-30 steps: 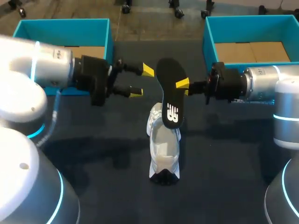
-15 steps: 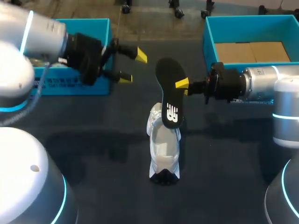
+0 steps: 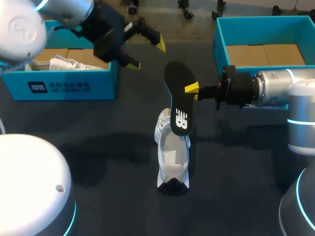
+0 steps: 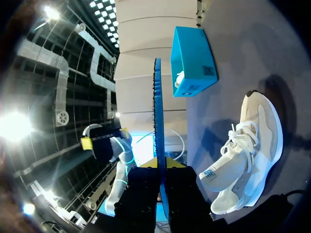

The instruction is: Take the shoe out of the shoebox, open the shoe tongue, remove and reinsert the insole, then place the shoe into the shoebox

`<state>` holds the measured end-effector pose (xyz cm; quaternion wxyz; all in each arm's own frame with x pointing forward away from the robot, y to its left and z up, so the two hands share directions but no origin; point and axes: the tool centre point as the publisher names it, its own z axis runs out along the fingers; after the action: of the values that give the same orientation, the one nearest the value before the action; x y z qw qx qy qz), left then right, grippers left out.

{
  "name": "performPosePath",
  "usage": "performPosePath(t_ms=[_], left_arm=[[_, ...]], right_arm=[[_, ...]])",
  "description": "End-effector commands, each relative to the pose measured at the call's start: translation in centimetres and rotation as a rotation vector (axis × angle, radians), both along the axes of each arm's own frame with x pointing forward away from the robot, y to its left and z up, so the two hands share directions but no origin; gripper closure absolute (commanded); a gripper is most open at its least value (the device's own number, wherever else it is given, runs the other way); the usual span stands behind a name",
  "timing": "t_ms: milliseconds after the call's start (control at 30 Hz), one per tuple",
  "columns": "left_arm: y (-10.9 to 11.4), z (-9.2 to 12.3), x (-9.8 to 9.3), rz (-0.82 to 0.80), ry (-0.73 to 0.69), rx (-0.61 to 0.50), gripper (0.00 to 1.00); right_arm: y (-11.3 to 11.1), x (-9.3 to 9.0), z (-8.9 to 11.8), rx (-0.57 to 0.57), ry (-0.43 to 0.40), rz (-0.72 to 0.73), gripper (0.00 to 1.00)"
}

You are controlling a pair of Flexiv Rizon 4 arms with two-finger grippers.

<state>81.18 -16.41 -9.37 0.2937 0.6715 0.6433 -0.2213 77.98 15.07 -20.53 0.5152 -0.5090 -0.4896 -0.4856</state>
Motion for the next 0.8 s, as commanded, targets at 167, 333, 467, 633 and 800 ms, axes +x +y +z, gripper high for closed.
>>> performPosePath(t_ms=[167, 333, 467, 633, 800], left_arm=[[-3.5, 1.8, 3.6, -0.082, 0.21, 0.413, 0.0], [-5.3, 1.5, 3.1, -0.092, 0.204, 0.583, 0.0], [-6.2, 1.2, 2.8, -0.073, 0.209, 0.671, 0.0], [-7.0, 1.0, 2.9, -0.049, 0.209, 0.752, 0.0], [-7.8, 1.2, 3.2, -0.028, 0.186, 0.804, 0.0]], right_arm=[[0.1, 0.0, -0.1, 0.001, -0.001, -0.001, 1.0], [0.1, 0.0, -0.1, 0.001, -0.001, -0.001, 1.0], [0.1, 0.0, -0.1, 0.001, -0.001, -0.001, 1.0], [0.1, 0.0, -0.1, 0.001, -0.001, -0.001, 1.0], [0.1, 0.0, -0.1, 0.001, -0.001, -0.001, 1.0]])
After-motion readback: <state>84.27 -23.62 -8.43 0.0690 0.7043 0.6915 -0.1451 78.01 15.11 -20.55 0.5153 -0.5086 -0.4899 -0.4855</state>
